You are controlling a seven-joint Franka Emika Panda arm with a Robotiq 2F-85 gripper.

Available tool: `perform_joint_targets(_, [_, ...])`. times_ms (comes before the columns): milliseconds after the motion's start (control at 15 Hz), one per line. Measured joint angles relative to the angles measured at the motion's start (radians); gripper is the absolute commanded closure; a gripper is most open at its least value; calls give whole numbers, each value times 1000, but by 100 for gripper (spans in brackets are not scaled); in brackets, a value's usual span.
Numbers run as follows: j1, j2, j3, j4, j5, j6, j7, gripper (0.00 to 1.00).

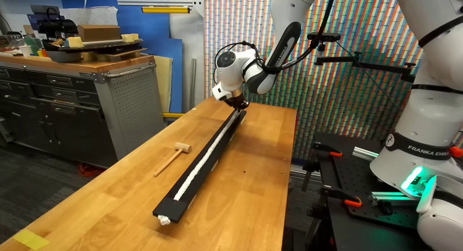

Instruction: Put the rope in the hole of the black object

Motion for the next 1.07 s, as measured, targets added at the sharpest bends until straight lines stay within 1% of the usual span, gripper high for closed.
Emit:
perform_joint_targets(333, [-2, 1, 0, 0, 0, 0, -4, 97])
perform_joint_targets(400, [-2, 2, 0, 0, 0, 0, -4, 88])
perform_joint_targets(533, [-3, 3, 0, 0, 0, 0, -4, 63])
perform_joint_targets(600, [-3, 4, 0, 0, 0, 0, -4, 60])
perform_joint_targets(667, [-3, 4, 0, 0, 0, 0, -4, 54])
perform_joint_targets(733, [-3, 4, -1, 0, 0, -1, -4, 45])
perform_joint_targets(1000, [-8, 4, -6, 1, 0, -1, -4, 16])
perform_joint_targets(1067, [-9, 4, -7, 1, 0, -1, -4, 7])
